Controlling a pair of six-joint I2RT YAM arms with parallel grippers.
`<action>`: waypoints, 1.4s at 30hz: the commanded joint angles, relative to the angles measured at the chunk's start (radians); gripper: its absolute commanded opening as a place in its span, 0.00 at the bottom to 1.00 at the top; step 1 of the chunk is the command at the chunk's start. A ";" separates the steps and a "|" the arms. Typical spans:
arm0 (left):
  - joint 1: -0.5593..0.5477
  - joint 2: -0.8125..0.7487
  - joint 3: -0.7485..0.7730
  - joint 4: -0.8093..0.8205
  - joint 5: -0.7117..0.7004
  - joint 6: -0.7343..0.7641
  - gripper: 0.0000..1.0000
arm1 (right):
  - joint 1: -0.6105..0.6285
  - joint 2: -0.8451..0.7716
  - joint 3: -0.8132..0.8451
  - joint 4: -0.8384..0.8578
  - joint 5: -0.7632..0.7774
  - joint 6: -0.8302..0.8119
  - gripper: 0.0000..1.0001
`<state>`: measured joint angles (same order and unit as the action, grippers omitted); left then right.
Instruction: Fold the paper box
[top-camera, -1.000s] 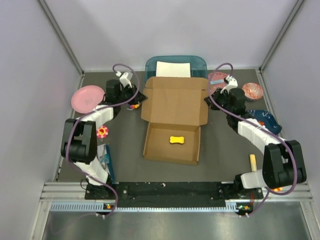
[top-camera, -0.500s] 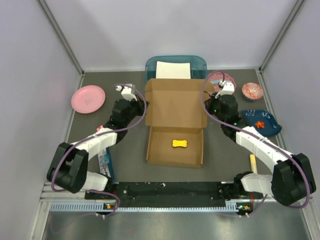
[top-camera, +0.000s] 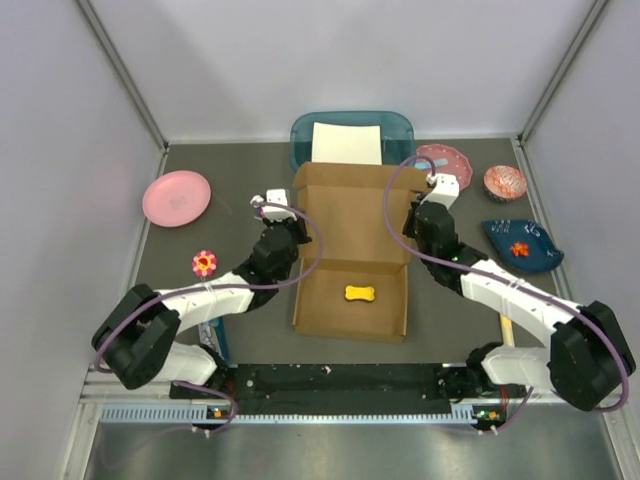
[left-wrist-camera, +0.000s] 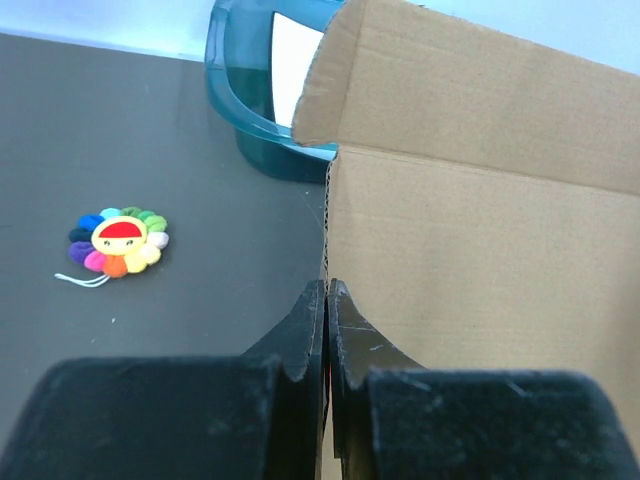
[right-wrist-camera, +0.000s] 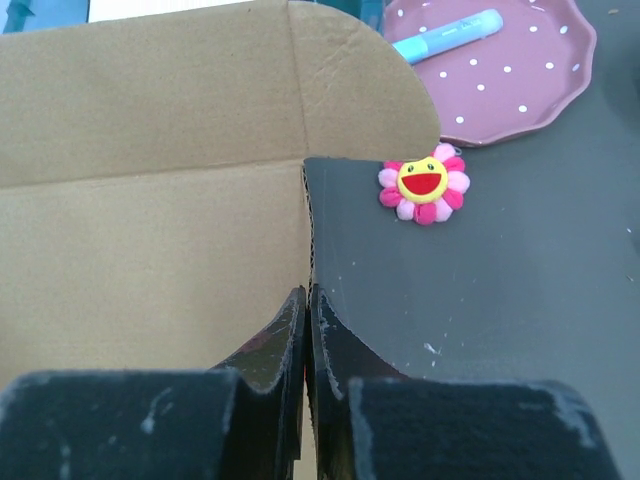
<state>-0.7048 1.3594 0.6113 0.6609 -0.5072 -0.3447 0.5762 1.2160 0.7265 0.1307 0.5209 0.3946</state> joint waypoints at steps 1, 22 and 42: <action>-0.096 0.027 -0.033 0.143 -0.178 0.056 0.00 | 0.057 0.001 -0.041 0.015 0.037 0.052 0.00; -0.298 -0.057 -0.395 0.634 -0.229 0.062 0.03 | 0.295 -0.288 -0.400 0.231 0.215 0.073 0.00; -0.291 0.113 -0.231 1.010 -0.203 0.403 0.00 | 0.381 -0.129 -0.291 0.665 0.338 -0.428 0.00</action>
<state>-0.9886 1.4158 0.2905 1.4158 -0.8055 -0.0322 0.9333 0.9989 0.3565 0.6434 0.9237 0.1478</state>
